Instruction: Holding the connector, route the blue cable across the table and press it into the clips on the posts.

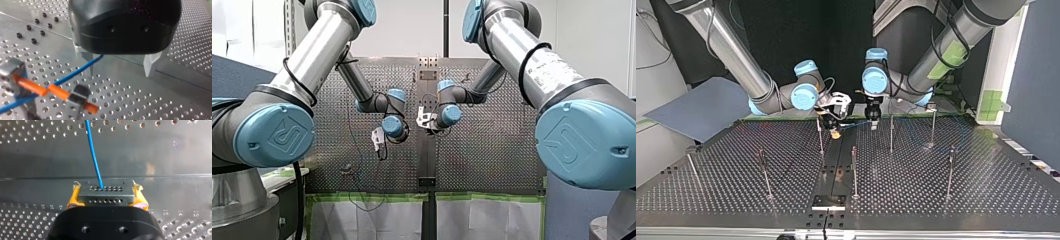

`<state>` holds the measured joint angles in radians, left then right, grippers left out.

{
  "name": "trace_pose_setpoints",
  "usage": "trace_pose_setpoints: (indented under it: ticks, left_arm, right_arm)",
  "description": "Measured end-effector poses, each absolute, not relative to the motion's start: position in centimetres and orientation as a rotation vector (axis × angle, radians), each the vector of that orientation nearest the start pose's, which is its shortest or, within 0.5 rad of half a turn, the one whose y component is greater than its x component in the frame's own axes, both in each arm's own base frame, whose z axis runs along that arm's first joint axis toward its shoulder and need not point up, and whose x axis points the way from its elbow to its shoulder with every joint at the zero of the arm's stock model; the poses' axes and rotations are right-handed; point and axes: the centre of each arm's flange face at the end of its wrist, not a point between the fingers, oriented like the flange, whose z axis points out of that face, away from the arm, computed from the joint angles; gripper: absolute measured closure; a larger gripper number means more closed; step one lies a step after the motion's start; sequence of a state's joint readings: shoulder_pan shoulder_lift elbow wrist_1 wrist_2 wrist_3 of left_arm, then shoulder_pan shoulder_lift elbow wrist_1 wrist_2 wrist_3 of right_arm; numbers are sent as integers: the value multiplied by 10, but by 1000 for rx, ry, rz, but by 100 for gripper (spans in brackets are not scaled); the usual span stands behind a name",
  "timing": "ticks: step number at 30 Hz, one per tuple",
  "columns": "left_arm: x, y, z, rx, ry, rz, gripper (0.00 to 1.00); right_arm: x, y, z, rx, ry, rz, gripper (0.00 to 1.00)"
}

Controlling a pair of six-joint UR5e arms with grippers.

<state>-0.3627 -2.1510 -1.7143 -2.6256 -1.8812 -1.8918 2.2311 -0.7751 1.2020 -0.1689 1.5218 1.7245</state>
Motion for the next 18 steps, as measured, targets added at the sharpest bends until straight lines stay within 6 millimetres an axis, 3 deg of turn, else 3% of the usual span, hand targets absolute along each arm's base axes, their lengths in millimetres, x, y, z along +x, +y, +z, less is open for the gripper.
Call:
trace_pose_setpoints:
  ticks: [1,2,3,4,5,6,7,18]
  left_arm:
    - [524,-309,141,-186,1763,-219,39]
    - [524,-309,141,-187,1763,-219,53]
    - [524,-309,141,-188,1762,-220,53]
    - [524,-309,141,-188,1762,-221,73]
    - [524,-309,141,-188,1762,-221,85]
    - [524,-309,141,-188,1762,-221,85]
    - [524,-309,141,-189,1763,-221,100]
    - [523,-306,141,-196,1781,-215,100]
  right_arm:
    - [558,-493,176,-2511,1415,-2089,100]
    - [558,-493,176,-2511,1415,-2089,100]
    - [558,-493,176,-2510,1415,-2089,100]
    - [558,-493,176,-2511,1415,-2089,100]
    - [558,-493,176,-2511,1415,-2089,100]
    - [558,-493,176,-2511,1415,-2089,100]
    - [558,-493,176,-2510,1415,-2090,100]
    - [557,-493,183,-2507,1413,-2097,100]
